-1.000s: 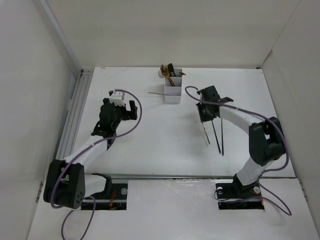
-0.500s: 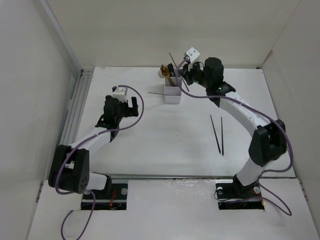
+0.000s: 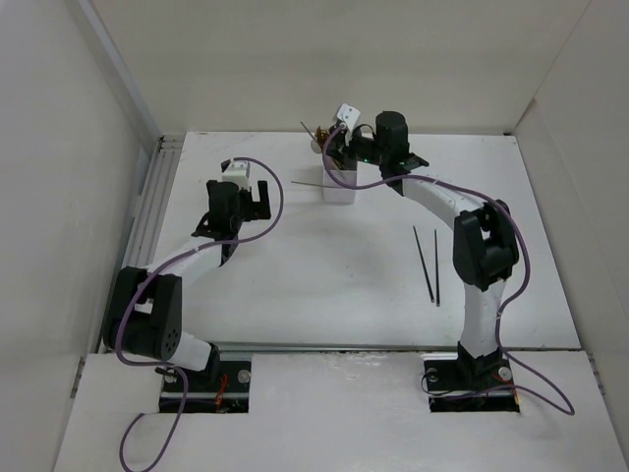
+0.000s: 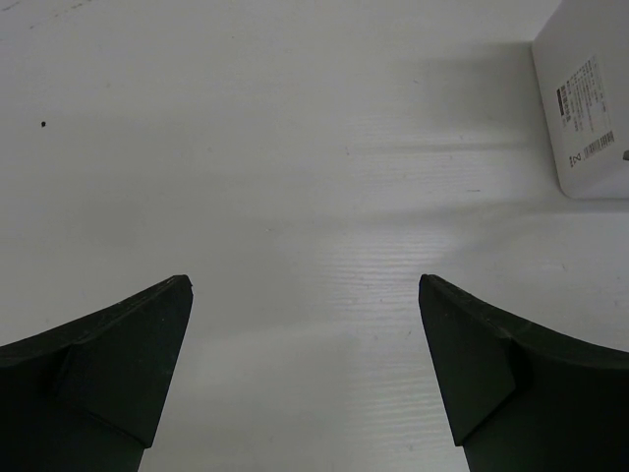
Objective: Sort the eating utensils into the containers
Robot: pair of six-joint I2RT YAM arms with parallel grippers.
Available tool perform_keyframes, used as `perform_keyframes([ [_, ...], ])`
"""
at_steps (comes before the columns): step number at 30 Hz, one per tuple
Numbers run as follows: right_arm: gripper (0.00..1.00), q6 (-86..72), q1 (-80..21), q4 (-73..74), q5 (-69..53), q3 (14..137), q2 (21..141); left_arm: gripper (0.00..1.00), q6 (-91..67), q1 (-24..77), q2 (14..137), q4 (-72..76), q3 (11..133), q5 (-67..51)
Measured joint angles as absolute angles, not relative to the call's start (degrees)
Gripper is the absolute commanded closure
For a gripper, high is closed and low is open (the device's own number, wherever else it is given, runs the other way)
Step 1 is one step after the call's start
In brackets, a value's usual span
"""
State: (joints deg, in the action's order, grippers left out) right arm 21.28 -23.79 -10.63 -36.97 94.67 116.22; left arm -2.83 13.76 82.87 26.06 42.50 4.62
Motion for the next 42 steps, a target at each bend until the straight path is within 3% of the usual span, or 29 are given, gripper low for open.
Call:
perform_keyframes([
  [20,1.00,23.8,-21.1,-10.2,-39.5,91.8,120.6,0.00,-2.4,13.4,83.8,26.0,42.8,5.0],
  [23,0.91,23.9,-21.1,-8.6,-39.5,91.8,120.7,0.00,-2.4,13.4,83.8,26.0,42.9,5.0],
  [25,0.77,24.1,-21.1,-7.8,-39.4,91.8,120.7,0.00,-2.4,13.4,83.8,26.0,42.9,5.0],
  [28,0.67,24.5,-21.1,-6.8,-39.0,91.8,120.7,0.00,-2.4,13.4,83.8,26.0,42.9,5.0],
  [35,0.61,25.0,-21.1,-5.9,-38.3,91.0,120.7,0.00,-2.4,13.4,83.8,26.0,42.9,5.0],
  [42,0.48,20.5,-21.0,-3.3,-33.7,87.7,116.3,0.00,-2.4,13.4,83.8,26.2,42.9,4.3],
])
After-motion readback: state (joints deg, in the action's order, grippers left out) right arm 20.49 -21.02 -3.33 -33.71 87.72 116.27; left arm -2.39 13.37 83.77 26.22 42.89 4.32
